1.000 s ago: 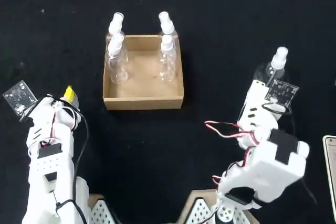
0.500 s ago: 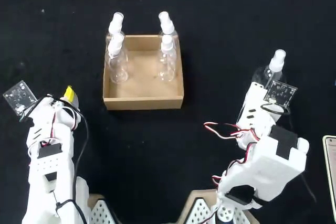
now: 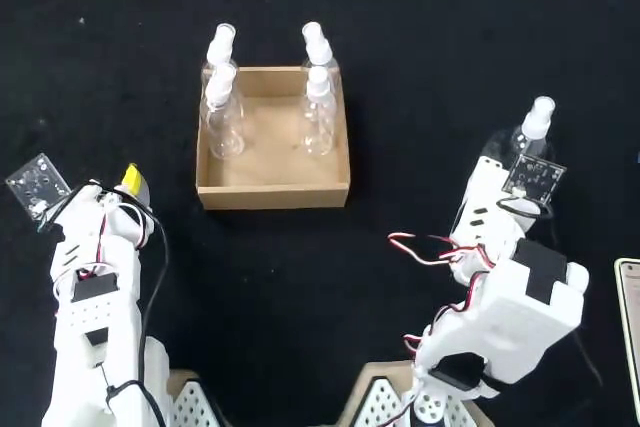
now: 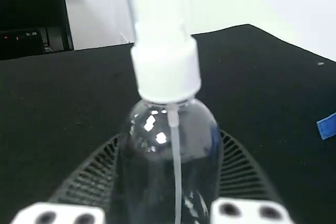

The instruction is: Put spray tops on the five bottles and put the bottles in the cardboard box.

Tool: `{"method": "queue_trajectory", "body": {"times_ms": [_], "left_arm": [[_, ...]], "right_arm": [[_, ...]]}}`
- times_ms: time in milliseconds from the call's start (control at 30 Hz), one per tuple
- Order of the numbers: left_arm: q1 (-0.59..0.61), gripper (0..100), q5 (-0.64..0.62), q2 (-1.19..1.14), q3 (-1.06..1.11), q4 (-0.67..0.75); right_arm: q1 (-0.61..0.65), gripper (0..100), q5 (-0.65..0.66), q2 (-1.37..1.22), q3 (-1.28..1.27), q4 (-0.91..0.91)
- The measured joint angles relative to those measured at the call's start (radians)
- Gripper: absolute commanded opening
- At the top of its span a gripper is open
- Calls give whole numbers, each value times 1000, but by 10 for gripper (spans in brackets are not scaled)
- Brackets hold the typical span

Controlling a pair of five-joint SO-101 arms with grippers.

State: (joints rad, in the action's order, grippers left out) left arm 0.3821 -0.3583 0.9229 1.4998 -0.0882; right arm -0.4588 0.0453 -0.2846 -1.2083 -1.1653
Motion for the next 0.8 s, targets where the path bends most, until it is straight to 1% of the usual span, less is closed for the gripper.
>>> {"method": "queue_trajectory", "body": {"times_ms": [133,233,300,533,667,800], "left_arm": [[0,181,0,0,0,3],[0,181,0,0,0,3],[0,181,0,0,0,3],[0,181,0,0,0,3],[0,181,0,0,0,3],[0,181,0,0,0,3]], "right_arm": [[0,192,0,0,0,0],[11,276,0,0,0,0],[20,315,0,0,0,0],[40,290,0,0,0,-6],[38,289,0,0,-23,-92],[38,289,41,0,-61,-149]]}}
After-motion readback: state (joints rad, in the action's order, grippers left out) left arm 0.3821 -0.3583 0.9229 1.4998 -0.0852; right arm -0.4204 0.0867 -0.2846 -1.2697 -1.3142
